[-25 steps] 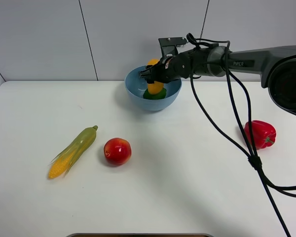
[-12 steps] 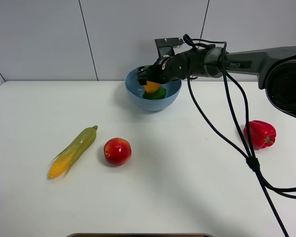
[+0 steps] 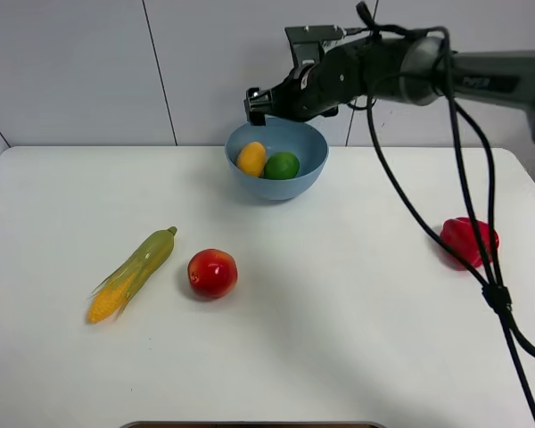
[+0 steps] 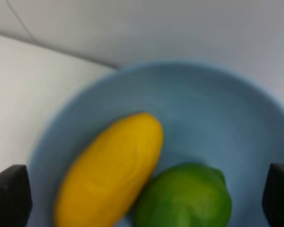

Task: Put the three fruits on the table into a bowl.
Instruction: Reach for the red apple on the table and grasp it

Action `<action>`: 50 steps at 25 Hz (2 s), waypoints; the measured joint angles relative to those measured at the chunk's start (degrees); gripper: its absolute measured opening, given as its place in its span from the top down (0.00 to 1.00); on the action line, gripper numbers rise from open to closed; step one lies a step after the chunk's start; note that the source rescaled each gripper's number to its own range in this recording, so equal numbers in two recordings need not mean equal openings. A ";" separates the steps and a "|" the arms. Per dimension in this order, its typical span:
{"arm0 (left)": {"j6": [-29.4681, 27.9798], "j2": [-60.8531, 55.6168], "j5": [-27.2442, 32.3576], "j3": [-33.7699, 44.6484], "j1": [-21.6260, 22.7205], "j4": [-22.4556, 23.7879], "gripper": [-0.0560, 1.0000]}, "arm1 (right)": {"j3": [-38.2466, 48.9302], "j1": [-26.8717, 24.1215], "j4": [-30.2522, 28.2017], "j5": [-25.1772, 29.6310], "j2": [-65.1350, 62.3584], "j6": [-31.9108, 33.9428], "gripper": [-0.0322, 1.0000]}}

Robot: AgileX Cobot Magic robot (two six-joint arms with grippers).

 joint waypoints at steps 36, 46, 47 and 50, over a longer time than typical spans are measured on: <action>-0.01 0.00 0.00 0.00 0.00 0.00 0.22 | -0.09 -0.43 -9.99 48.38 -65.38 -13.06 0.00; -0.01 0.00 0.00 0.00 0.00 0.00 0.22 | 0.91 -14.45 -8.52 50.77 -80.66 -15.15 0.00; -0.01 0.00 0.00 0.00 0.00 0.00 0.22 | 2.08 -15.71 -8.40 50.77 -82.30 -15.36 0.00; 0.05 0.00 0.00 0.00 0.00 0.00 0.22 | 6.88 -19.67 -7.72 50.82 -87.29 -15.88 0.00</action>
